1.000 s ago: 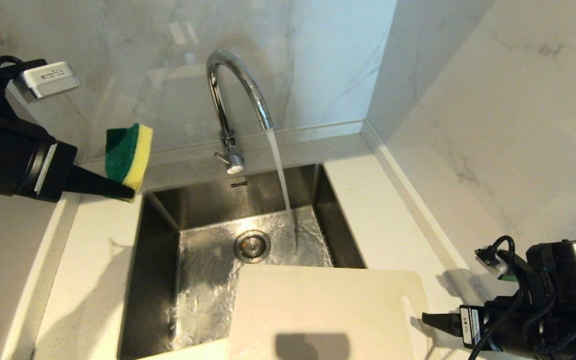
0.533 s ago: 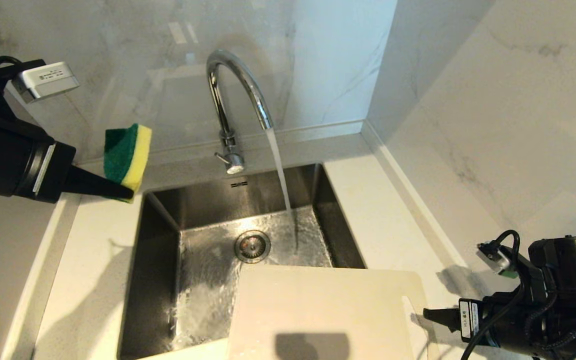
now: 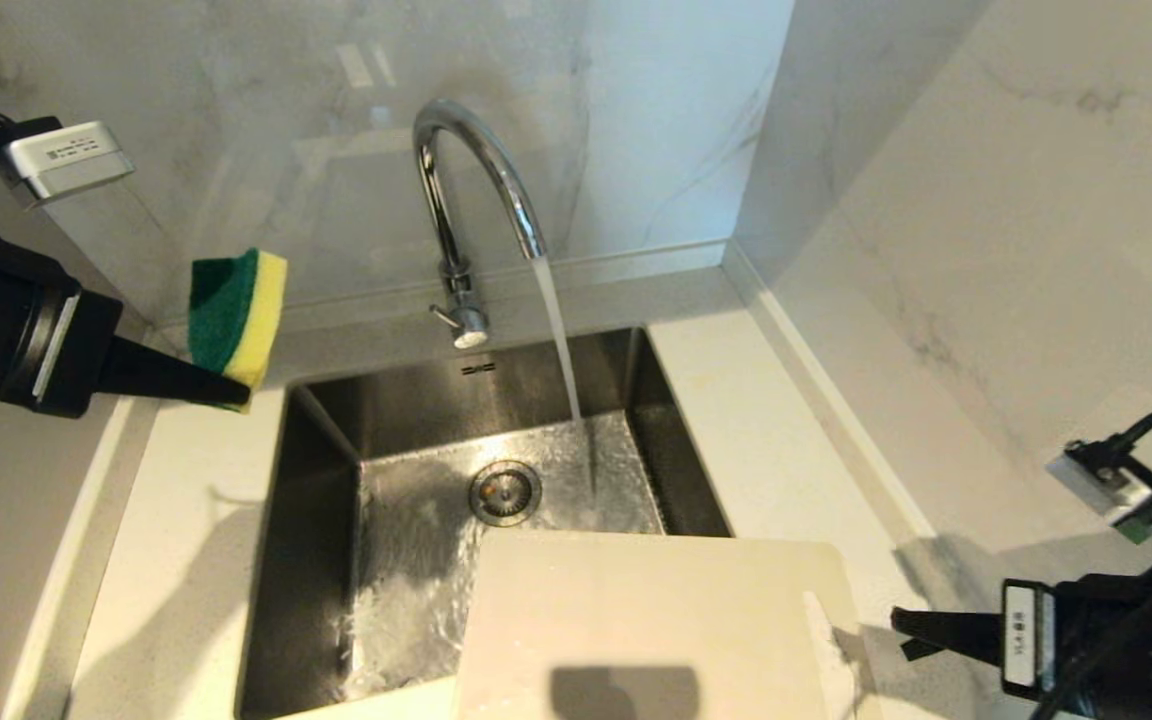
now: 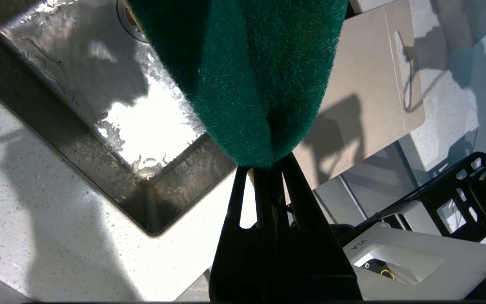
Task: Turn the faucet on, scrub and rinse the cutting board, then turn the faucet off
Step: Put down the cleaning cloth
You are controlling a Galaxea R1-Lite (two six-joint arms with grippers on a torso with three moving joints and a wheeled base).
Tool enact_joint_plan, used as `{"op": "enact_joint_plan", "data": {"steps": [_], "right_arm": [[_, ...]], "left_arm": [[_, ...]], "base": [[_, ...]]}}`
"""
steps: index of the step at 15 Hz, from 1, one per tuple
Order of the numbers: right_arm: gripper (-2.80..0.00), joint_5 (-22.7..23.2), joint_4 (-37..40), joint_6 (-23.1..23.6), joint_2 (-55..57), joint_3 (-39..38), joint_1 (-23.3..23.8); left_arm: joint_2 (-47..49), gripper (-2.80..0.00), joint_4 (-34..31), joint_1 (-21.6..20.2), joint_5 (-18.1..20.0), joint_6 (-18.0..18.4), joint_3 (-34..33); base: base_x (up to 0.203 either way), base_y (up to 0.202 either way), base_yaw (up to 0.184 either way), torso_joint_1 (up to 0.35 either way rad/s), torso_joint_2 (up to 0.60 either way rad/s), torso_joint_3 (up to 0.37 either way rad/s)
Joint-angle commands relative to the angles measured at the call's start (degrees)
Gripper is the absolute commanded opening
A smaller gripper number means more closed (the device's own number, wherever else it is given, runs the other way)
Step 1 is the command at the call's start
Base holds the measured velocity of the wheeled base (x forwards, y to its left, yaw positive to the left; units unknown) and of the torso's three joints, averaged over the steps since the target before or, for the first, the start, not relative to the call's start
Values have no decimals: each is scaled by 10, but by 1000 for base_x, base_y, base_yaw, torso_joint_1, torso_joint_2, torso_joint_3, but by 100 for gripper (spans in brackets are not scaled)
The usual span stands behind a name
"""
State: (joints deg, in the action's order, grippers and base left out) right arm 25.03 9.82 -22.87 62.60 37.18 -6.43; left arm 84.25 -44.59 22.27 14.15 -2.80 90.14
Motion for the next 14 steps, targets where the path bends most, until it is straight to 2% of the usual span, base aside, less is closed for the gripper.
{"op": "enact_joint_plan", "data": {"steps": [1, 4, 7, 10, 14], "right_arm": [[-280, -1, 178, -5, -136, 98, -4], [-280, -10, 396, -8, -236, 242, -4], [-280, -48, 540, -13, -282, 346, -3], [-280, -90, 574, -56, -313, 420, -3], [-280, -154, 598, -62, -353, 457, -2]], "left_arm": [[-8, -280, -2, 1, 1, 2, 1], [-16, -280, -2, 8, 1, 2, 0], [-28, -280, -4, 10, -1, 0, -3], [-35, -280, -5, 10, -1, 0, -8], [-39, -280, -5, 14, -1, 0, 7]], "base": [[0, 0, 0, 0, 0, 0], [0, 0, 0, 0, 0, 0], [0, 0, 0, 0, 0, 0], [0, 0, 0, 0, 0, 0], [0, 0, 0, 0, 0, 0]]}}
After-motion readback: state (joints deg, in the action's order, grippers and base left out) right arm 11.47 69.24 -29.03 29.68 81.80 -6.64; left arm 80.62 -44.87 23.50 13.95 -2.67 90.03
